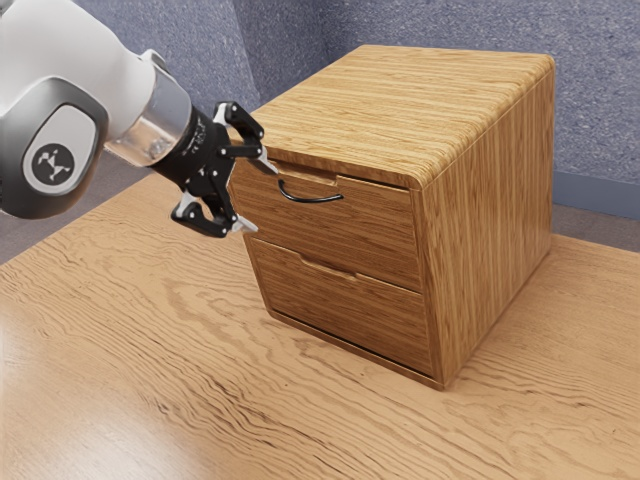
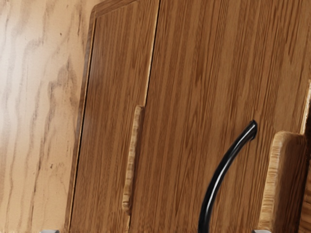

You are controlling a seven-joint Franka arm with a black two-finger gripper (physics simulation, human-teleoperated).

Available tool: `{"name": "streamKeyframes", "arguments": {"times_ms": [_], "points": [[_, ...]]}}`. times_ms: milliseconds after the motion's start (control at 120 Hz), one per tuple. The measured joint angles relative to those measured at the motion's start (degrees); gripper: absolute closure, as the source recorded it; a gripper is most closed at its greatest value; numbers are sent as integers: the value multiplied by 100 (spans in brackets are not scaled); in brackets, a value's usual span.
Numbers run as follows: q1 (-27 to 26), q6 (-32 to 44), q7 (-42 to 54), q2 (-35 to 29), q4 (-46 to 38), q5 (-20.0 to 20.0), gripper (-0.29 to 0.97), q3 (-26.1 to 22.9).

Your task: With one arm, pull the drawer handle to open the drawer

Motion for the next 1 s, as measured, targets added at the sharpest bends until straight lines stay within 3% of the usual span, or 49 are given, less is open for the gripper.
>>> {"name": "streamKeyframes", "arguments": {"times_ms": [333,1000], "points": [[-315,222,177,122,70,-41,20,151],[-303,426,430,217,-210,-197,27,322]]}}
